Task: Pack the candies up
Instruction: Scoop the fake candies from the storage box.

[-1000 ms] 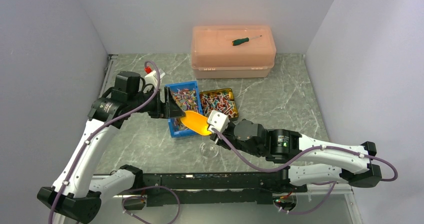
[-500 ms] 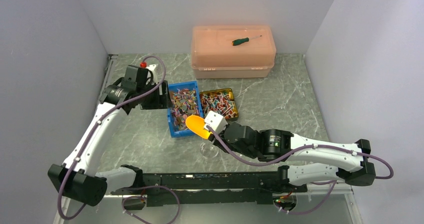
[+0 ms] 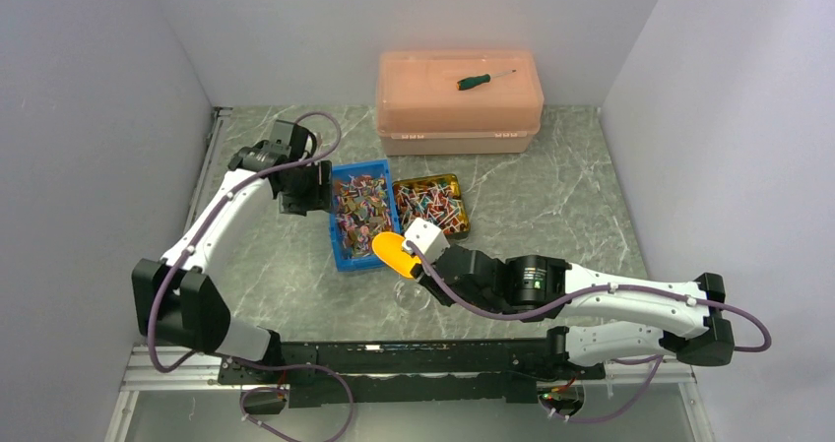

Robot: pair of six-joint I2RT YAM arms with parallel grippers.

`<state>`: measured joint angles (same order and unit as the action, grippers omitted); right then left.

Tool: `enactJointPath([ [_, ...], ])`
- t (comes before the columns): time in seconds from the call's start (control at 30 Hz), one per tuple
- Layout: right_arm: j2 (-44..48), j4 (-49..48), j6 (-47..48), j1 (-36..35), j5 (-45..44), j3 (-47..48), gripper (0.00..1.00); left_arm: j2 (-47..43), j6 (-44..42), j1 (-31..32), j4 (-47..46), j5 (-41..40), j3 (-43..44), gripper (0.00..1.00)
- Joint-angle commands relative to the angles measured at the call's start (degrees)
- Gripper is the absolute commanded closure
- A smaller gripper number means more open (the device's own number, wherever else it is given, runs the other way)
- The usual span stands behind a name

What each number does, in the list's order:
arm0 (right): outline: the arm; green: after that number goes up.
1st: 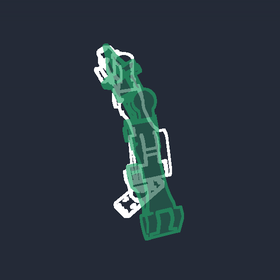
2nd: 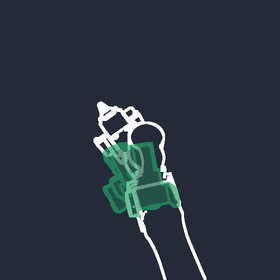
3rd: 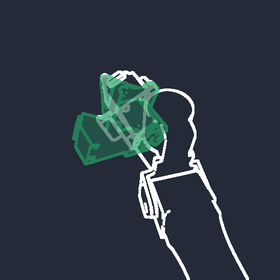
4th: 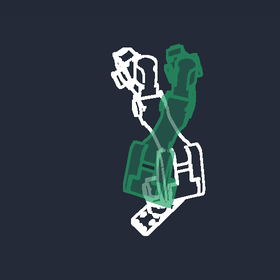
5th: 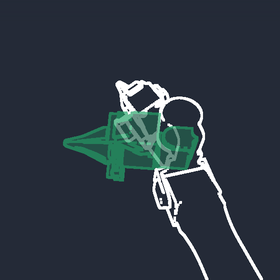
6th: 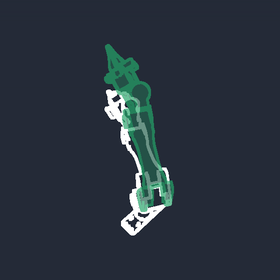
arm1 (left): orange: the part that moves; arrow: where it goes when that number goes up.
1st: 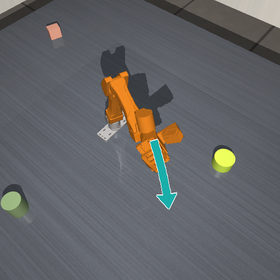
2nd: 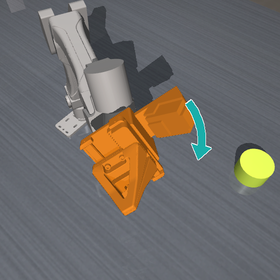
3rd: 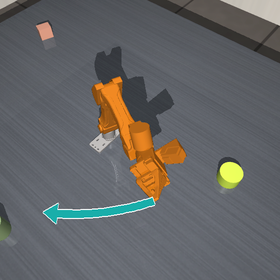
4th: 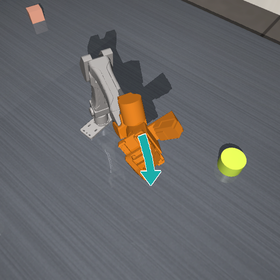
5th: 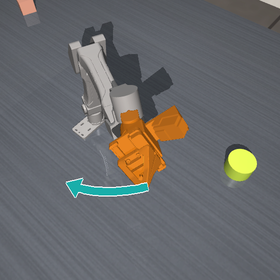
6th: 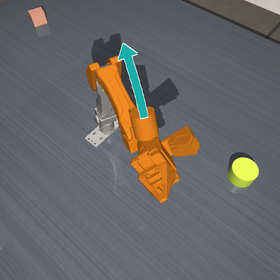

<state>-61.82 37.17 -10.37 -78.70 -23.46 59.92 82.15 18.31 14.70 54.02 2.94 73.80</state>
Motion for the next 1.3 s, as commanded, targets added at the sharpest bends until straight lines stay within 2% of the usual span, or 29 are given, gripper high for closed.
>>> enactJointPath([
  [0.0,1.8,-2.0,-2.8,0.0,0.5,-0.6,1.0,3.3,-1.2,-0.5,-1.8,-0.8,3.4,0.33],
  [0.43,0.8,-1.1,-5.9,0.0,0.2,-0.8,1.0,12.0,-1.1,-0.6,-2.0,-0.1,8.0,0.4],
  [0.73,-1.4,-1.3,-6.8,0.0,0.5,-0.1,1.0,14.6,0.3,-0.6,-2.7,0.6,7.0,0.66],
  [0.87,-2.7,-1.4,-7.2,0.0,1.0,0.2,1.0,14.3,0.8,-0.6,-2.9,1.0,5.5,0.82],
  [0.9,-3.3,-1.1,-7.3,0.0,0.9,0.5,1.0,14.1,1.0,-0.6,-3.0,1.1,5.1,0.87],
  [0.93,-4.1,-0.8,-7.3,-0.1,0.8,0.9,1.0,13.8,1.1,-0.6,-3.2,1.3,4.6,0.98],
  [0.97,-4.8,-0.4,-7.4,-0.1,0.7,1.5,1.0,13.4,1.3,-0.6,-3.2,1.4,4.1,1.0],
  [1.27,-10.9,2.9,-8.4,0.2,0.2,6.5,1.0,9.5,6.5,-0.6,-4.6,4.0,-1.0,1.0],
])
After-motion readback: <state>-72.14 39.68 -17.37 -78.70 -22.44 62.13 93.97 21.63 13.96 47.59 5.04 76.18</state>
